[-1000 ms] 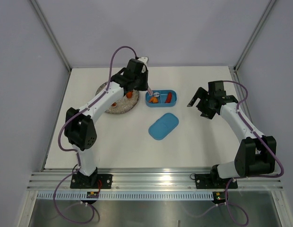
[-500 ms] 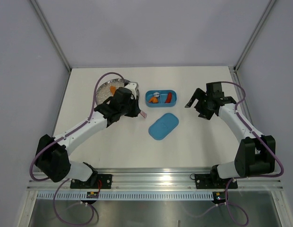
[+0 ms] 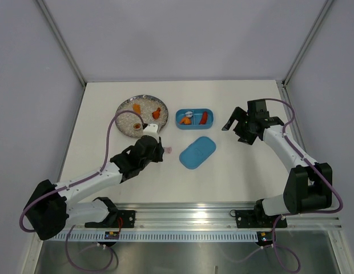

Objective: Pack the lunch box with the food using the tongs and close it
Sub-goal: Place the clamp at the center of the board.

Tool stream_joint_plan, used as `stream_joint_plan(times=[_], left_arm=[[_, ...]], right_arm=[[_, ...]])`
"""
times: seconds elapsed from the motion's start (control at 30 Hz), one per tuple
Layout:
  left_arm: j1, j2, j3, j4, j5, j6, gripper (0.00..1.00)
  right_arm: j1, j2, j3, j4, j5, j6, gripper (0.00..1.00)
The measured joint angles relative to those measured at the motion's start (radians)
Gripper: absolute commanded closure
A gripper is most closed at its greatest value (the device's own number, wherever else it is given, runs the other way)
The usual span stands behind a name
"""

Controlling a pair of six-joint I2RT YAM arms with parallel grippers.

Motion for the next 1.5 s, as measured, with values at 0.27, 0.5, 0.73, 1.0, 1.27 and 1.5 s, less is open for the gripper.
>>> stream_joint_plan(times=[0.27, 0.5, 0.73, 1.0, 1.27, 1.5], left_arm=[[-0.043, 0.048, -0.024, -0.017, -0.054, -0.074, 0.72], [-0.074, 0.111, -0.064, -0.107, -0.053, -0.125, 0.7], [-0.077, 0.151, -0.064, -0.116, -0.051, -0.136, 0.45], [-0.077, 0.213, -0.056, -0.122, -0.04, -0.139, 0.29], [-0.077, 0.176, -0.026, -0.174, -0.043, -0.138, 0.3], [-0.077, 0.141, 0.073, -0.211, -0.042, -0.134, 0.36]], right_arm=[[0.006, 0.019, 0.0, 0.008, -0.001, 0.0, 0.02], [0.008, 0.019, 0.0, 0.008, -0.001, 0.0, 0.02], [0.009, 0.019, 0.0, 0.011, -0.001, 0.0, 0.02], [0.009, 0.019, -0.003, 0.011, -0.001, 0.0, 0.02], [0.009, 0.018, -0.005, 0.011, 0.0, 0.0, 0.02], [0.039, 0.016, -0.009, 0.011, -0.002, -0.037, 0.1]])
